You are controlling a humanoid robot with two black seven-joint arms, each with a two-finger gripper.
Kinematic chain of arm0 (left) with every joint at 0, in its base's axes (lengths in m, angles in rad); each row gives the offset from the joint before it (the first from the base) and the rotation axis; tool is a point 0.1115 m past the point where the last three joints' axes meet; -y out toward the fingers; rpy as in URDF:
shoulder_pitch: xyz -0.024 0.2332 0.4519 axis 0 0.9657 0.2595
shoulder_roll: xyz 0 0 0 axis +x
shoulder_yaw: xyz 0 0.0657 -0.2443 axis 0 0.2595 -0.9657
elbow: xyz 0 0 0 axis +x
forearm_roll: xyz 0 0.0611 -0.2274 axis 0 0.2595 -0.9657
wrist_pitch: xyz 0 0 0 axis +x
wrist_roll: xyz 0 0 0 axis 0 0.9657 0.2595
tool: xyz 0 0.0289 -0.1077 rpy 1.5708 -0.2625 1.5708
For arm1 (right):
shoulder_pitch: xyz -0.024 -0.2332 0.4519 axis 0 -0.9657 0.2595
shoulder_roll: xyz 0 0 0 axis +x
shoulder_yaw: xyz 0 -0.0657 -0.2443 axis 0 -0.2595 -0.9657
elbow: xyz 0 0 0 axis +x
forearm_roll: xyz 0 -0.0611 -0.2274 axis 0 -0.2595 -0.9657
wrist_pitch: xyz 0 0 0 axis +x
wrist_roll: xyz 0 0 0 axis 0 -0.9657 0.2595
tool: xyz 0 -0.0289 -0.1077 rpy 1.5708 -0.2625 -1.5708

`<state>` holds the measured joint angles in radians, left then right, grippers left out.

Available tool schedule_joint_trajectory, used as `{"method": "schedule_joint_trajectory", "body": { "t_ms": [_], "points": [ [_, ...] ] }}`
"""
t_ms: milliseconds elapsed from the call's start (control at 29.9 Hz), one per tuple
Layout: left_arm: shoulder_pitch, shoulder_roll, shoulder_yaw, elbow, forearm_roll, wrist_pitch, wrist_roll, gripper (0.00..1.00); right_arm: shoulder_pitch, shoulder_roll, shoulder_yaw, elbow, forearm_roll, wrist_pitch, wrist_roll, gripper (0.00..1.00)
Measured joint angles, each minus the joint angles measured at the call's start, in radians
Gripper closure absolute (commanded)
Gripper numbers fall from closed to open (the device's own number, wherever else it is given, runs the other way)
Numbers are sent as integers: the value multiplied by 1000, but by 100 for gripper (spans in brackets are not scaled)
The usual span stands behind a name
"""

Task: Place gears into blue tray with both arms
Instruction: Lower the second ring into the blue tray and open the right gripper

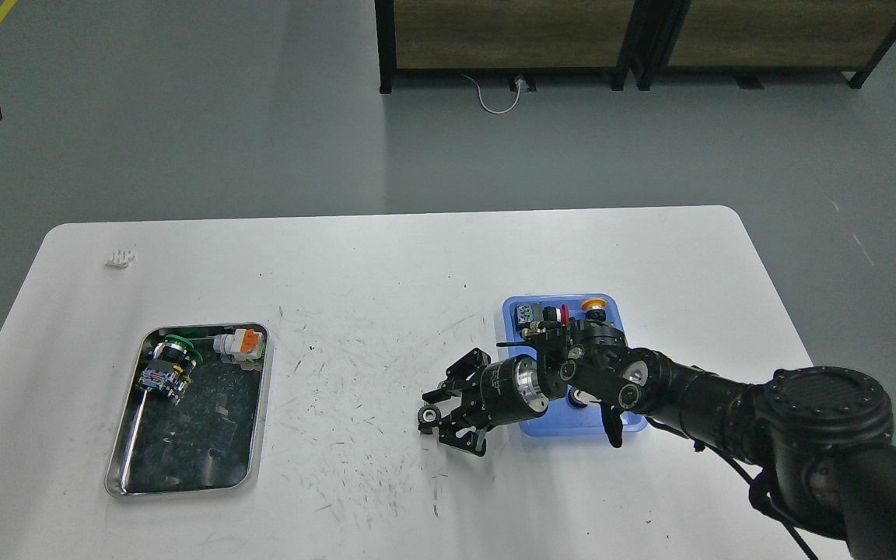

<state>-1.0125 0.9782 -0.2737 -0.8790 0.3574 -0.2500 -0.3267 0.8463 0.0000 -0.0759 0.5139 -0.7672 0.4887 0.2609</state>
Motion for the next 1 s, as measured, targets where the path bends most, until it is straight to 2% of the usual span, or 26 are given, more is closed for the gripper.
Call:
{"method": "schedule_joint_trajectory", "body": {
  "t_ms": [268,669,1003],
  "points": [
    [0,0,0,0,0,0,1,3,2,0,1,1,-1,0,0,71],
    [0,0,1,0,0,3,3,3,37,-7,95,35,2,0,9,70],
    [3,-5,16,-1,0,1,3,3,25,-252,202,119,6,0,7,69]
  ]
}}
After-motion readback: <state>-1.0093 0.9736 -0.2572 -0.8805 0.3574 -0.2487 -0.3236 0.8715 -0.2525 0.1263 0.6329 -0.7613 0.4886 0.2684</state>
